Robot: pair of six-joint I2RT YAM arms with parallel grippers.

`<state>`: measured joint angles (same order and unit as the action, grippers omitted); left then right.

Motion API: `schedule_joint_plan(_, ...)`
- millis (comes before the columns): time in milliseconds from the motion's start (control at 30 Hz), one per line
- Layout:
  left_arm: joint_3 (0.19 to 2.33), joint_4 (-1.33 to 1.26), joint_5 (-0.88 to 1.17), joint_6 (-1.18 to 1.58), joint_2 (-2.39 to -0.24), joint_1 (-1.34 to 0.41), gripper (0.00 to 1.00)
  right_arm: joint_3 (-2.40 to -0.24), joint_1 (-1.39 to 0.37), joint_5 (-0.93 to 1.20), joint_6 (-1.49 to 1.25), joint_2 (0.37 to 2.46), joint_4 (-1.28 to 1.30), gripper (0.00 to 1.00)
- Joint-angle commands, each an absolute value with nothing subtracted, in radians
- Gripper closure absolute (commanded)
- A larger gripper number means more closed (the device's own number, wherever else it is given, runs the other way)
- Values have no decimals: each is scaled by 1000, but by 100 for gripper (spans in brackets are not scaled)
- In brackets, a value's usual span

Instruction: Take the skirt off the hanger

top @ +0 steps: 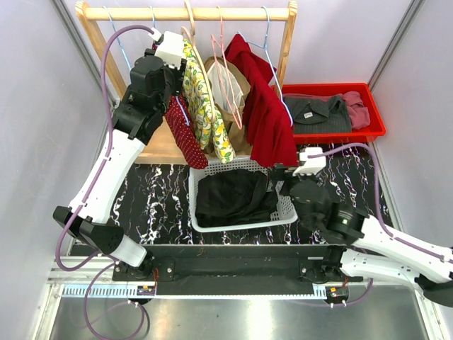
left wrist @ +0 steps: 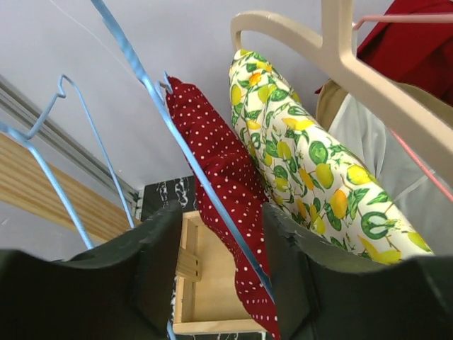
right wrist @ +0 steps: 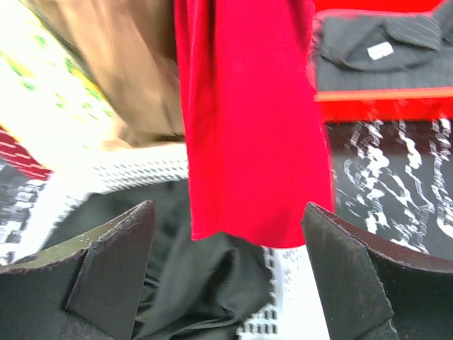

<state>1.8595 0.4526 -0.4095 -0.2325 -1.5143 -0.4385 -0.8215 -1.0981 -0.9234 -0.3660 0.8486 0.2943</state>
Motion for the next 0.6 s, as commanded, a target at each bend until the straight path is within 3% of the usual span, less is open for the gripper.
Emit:
schedule_joint_plan(0,1850,374,-465,-259,-1517,-440,45,-840,-1106,-850,-330,782,218,8)
schedule_joint_plan(133,1852,359,-486,-273,-1535,-442,52,-873,-1109,-822,-342,775,244,8)
schedule_joint_plan(300,1845,350,-494,-279,-1532,-431,97,-882,-1108,-804,-339,761,241,10)
schedule_joint_plan(567,1841,356,-466,-278,-1499,-397,100,-911,-1108,-790,-310,767,227,12)
